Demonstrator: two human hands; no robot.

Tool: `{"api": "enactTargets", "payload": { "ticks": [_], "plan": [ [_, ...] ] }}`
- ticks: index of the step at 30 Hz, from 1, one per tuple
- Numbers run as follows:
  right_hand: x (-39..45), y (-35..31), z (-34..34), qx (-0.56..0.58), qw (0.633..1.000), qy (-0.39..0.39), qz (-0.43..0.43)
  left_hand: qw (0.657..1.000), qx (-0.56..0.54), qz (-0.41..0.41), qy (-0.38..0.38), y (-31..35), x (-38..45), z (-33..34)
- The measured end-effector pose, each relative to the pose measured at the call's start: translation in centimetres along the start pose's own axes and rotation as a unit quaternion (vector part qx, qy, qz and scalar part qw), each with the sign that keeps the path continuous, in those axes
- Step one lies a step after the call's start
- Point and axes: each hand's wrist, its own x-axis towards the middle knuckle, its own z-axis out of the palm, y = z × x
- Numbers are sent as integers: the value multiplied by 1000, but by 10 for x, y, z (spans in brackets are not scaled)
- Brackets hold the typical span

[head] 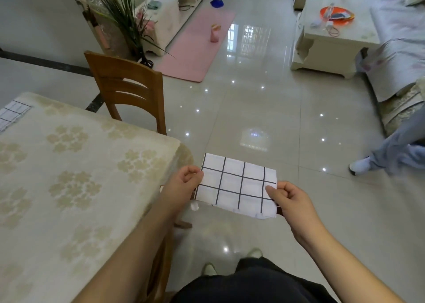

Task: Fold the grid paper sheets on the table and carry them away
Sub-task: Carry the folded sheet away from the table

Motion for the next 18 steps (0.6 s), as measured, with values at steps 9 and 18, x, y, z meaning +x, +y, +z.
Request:
{"api": "enactTargets", "payload": {
  "ticks": [9, 18],
  "plan": [
    [133, -29, -30, -4, 1000, -16, 17, 997, 10, 0, 71, 51, 105, 56],
    [248, -92, -51, -11, 997, -70, 10, 989, 7, -6, 146, 102, 186, 84]
  ]
}}
